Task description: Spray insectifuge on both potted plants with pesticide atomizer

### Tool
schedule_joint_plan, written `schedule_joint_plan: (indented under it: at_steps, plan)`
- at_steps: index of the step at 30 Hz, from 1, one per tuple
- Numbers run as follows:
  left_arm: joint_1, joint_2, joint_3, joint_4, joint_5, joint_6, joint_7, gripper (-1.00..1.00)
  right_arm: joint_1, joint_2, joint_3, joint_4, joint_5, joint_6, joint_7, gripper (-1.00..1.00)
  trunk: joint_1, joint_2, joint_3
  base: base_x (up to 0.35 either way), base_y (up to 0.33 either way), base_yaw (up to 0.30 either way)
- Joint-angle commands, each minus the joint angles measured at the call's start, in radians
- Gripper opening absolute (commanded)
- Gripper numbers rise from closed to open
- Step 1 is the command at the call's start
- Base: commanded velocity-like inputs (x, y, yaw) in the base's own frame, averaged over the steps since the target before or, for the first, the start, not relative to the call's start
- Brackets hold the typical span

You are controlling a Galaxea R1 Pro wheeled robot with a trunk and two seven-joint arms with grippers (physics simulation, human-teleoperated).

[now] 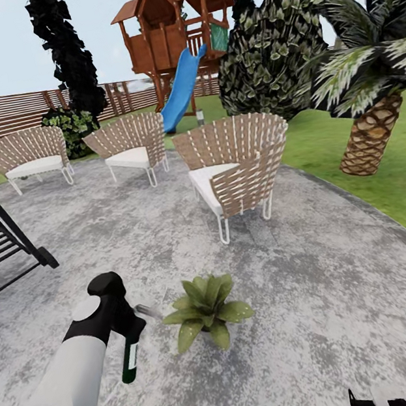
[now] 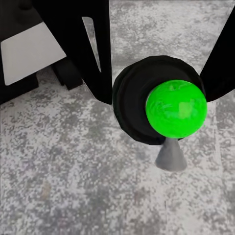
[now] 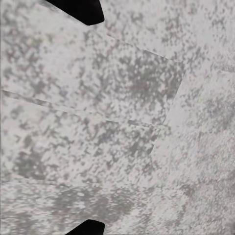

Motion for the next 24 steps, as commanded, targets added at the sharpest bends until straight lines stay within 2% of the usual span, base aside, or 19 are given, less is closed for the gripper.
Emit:
schedule_joint_plan:
  at_steps: [1, 4, 9, 19, 24]
  plan:
    - [0.000, 0.000, 0.001, 0.000, -0.009, 0.010, -0.010, -1.00, -0.001, 0.000, -0.004, 0.001, 0.011, -0.003, -0.007, 1.00, 0.000, 0.000, -0.001, 0.241, 0.240, -0.001]
    - [0.001, -0.001, -0.001, 0.000, -0.009, 0.005, -0.012, -1.00, -0.001, 0.000, -0.004, 0.001, 0.011, -0.003, -0.007, 1.00, 0.000, 0.000, -0.001, 0.169, 0.239, -0.001]
    - [0.001, -0.011, -0.001, 0.003, -0.008, -0.076, -0.014, -1.00, -0.001, 0.000, -0.004, 0.001, 0.011, -0.003, -0.006, 1.00, 0.000, 0.000, -0.001, 0.084, 0.124, -0.039]
    - [0.003, -0.011, 0.001, 0.021, -0.009, -0.085, -0.013, -1.00, -0.001, 0.000, -0.004, 0.001, 0.011, -0.003, -0.007, 1.00, 0.000, 0.000, -0.001, -0.003, 0.005, -0.247]
    - [0.003, -0.010, 0.001, 0.022, -0.007, -0.084, -0.013, -1.00, -0.001, 0.000, -0.005, 0.001, 0.009, -0.002, -0.006, 1.00, 0.000, 0.000, -0.001, -0.239, 0.094, -0.261]
